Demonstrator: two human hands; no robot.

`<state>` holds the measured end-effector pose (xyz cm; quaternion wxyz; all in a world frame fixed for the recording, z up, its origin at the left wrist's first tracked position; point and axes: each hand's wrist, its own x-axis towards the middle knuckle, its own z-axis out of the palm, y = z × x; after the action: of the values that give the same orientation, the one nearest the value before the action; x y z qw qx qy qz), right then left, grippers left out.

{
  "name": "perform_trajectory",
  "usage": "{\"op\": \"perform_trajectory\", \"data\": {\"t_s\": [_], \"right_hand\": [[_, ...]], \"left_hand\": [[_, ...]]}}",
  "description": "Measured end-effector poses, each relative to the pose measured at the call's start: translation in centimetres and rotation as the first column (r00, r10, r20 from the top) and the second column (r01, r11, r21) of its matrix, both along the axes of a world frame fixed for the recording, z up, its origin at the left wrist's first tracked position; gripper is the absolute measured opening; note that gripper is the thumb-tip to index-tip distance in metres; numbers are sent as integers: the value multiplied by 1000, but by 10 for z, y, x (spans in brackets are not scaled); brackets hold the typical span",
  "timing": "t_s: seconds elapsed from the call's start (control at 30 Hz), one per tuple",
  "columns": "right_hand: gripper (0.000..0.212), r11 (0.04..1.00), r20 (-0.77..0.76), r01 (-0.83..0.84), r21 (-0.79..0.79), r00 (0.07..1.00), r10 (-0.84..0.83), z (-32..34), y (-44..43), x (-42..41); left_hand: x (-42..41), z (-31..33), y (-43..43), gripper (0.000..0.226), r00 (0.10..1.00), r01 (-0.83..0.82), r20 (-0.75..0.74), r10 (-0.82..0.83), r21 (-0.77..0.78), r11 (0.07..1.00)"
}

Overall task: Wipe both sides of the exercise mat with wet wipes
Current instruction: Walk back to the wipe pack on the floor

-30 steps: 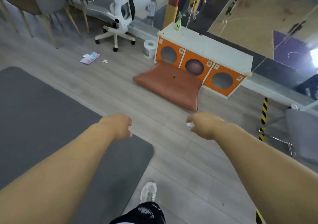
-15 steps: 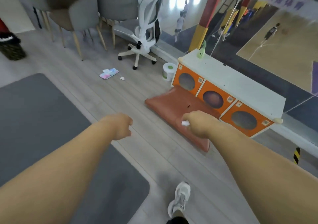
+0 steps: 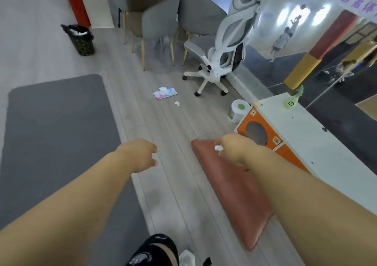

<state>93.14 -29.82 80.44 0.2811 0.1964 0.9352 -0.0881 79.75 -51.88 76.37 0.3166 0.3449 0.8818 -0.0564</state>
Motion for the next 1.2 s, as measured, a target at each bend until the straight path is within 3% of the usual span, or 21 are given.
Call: {"op": "perform_trajectory", "data": {"t_s": [0.4, 0.73, 1.2], "right_hand": [[37, 978, 94, -201, -46, 974, 205, -41, 82, -201], [33, 988, 2, -139, -68, 990, 139, -54, 179, -384], [29, 976, 107, -144, -162, 981, 163, -147, 330, -601]], "left_hand": [[-148, -32, 72, 54, 983, -175, 45, 179, -81, 981], [-338, -33, 171, 51, 986, -149, 67, 155, -94, 984], [-542, -110, 319, 51, 949, -214, 201, 244, -163, 963]]}}
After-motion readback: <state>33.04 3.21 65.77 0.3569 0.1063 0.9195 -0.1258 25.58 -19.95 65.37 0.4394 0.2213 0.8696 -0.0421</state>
